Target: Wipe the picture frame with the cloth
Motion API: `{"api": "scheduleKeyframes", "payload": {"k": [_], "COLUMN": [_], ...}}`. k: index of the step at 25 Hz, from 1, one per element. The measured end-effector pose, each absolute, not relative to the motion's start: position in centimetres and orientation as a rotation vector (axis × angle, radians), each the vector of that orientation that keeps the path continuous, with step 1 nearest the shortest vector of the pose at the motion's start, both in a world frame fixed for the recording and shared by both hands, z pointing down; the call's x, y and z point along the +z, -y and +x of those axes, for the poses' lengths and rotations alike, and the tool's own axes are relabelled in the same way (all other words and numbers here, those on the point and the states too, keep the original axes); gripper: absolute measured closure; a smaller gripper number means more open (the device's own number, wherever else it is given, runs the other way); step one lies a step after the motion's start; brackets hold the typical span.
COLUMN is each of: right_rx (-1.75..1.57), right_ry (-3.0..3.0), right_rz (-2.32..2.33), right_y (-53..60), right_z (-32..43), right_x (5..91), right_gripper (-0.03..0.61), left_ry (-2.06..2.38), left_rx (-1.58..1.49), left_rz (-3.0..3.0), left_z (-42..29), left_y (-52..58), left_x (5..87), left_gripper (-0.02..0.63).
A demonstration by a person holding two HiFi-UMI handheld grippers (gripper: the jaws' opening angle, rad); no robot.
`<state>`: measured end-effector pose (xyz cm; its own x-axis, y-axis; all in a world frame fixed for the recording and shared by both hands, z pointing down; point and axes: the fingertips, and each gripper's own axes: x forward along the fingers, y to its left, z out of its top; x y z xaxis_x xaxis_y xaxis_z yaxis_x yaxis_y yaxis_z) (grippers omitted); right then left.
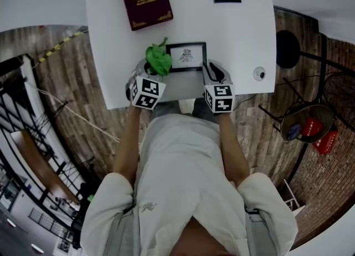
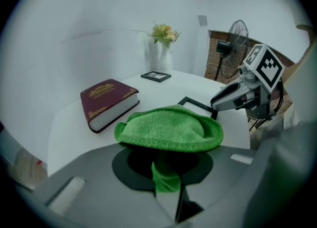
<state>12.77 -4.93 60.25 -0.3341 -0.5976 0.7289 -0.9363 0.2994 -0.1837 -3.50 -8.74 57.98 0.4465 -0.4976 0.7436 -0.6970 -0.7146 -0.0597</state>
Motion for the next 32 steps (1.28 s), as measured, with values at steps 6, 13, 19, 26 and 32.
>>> {"api": "scheduleKeyframes", "payload": {"k": [6, 13, 19, 26, 32], "right_rx": [0.823, 0.797, 0.821, 0.807, 0.803], "right_ry": [2.031, 2.039, 2.043, 2.051, 2.067], "right_rz": [1.358, 1.332, 1.377, 1.384, 1.388], "right_y": [3.3, 2.7, 3.2, 3.3, 3.3], "right_z": [12.9, 12.1, 12.2, 11.9, 11.8], "right_x": [59.9, 60.3, 60.3, 60.6, 60.4], "right_gripper": [0.479, 0.476, 0.488, 0.534, 0.538], "left_ry": [1.060, 0.943, 0.833, 0.698, 0.617], "left_rx": [1.066, 0.948, 0.932, 0.921, 0.928], "left_rz": [2.502, 2.609, 2.659, 2.706, 2.717], "left_z": [-3.0, 2.0, 6.3, 10.8, 13.0], "left_y": [9.1, 8.6, 8.3, 7.4, 6.5], "left_x": [55.1, 52.9, 53.4, 54.6, 55.9], "left_gripper": [0.525, 0.525, 0.525, 0.525, 0.525]}}
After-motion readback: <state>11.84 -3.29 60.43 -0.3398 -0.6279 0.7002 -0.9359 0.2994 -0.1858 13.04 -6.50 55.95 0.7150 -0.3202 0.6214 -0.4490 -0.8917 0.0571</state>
